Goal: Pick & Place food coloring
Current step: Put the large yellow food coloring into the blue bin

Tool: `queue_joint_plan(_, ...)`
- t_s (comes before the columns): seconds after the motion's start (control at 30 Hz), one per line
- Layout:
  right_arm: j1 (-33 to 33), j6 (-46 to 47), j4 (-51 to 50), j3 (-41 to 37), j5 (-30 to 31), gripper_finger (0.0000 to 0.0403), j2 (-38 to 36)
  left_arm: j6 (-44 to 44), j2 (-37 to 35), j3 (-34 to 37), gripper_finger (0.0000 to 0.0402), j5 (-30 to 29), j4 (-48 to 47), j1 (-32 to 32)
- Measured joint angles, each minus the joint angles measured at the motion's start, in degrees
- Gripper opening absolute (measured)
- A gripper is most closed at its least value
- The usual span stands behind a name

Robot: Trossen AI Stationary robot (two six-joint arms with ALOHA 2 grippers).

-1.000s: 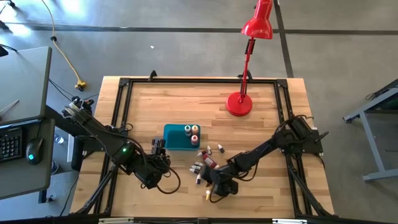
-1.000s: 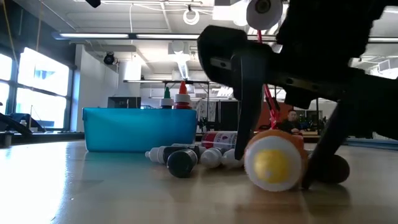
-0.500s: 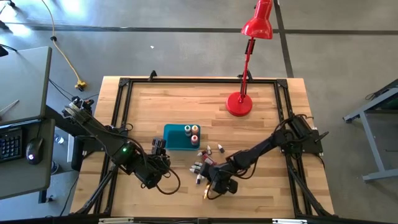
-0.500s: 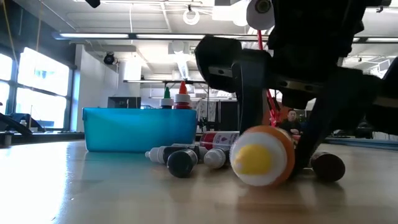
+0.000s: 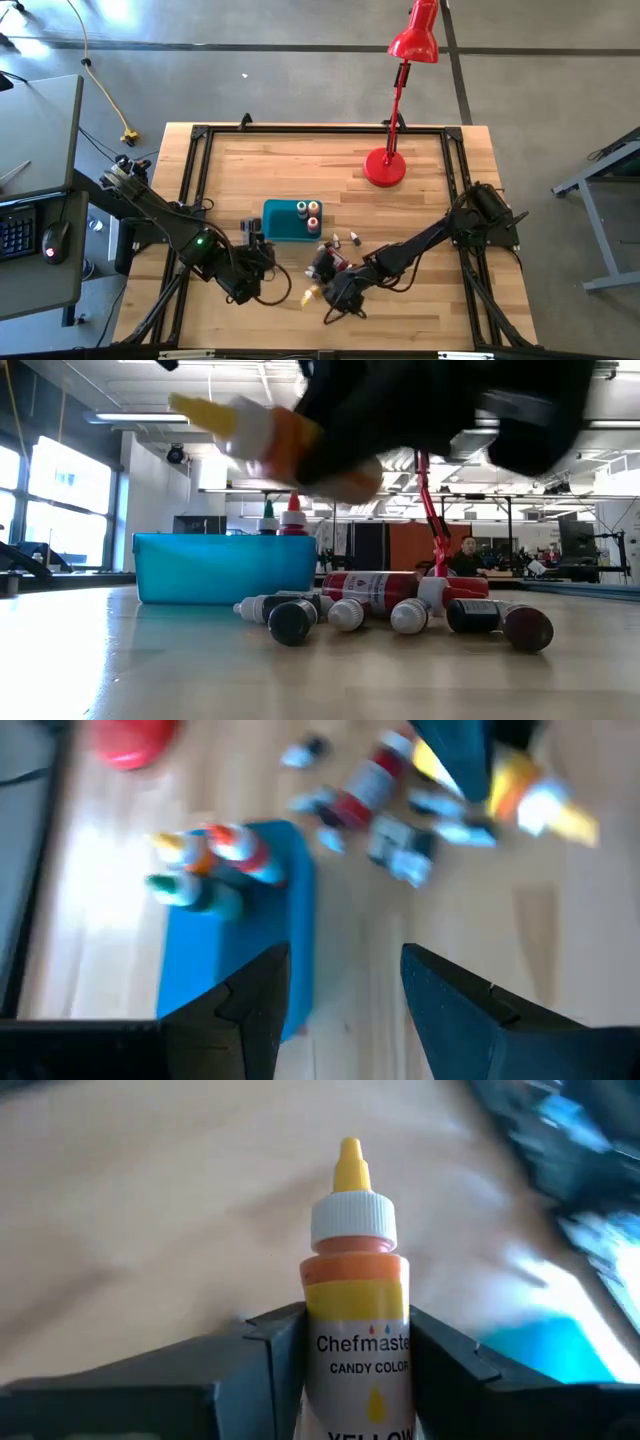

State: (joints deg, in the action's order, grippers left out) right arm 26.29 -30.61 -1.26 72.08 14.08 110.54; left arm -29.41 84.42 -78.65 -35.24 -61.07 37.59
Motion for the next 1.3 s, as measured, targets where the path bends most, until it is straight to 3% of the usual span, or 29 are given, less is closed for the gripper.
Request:
queue_joint_plan(0.27,-0.3,4.8,-2.3,0.9,21.8,0.0138,-8.4,-15.0,-0.7,0.0,0.0186,-15.4,-4.6,4.7)
queue_joint_plan(0.5,-1.5,18.1,-11.2,-1.7,32.1,0.0138,-17.4,-31.7,-1.1,0.5,0.0186,-28.3,-12.0,16.1)
queue_joint_plan(0.6,-2.7,23.0,-6.9,-7.9,30.9,0.0138,-20.5,-38.8,-1.0,3.7,0.0186,-33.0,-12.7,19.5)
queue_joint_plan(0.73,-4.6,24.3,14.7,-18.7,27.8,0.0138,-21.9,-46.2,-1.0,8.9,0.0186,-36.2,-12.4,20.9)
queue_joint_plan(0.9,-7.7,24.9,45.3,-30.6,12.6,0.0138,-20.7,-50.6,-0.9,14.5,0.0186,-34.4,-5.1,17.3)
queue_joint_plan(1.03,-9.5,26.8,57.5,-34.8,5.8,0.0138,-20.9,-46.0,-0.9,17.6,0.0186,-34.2,2.6,12.2)
queue_joint_plan(1.17,-9.6,27.2,55.5,-35.3,3.5,0.0138,-20.9,-39.7,-0.9,18.1,0.0186,-30.3,10.2,5.7)
queue_joint_plan(1.3,-9.3,27.2,54.1,-35.3,3.5,0.0138,-20.8,-20.2,-0.9,18.1,0.0186,-28.6,27.5,1.2)
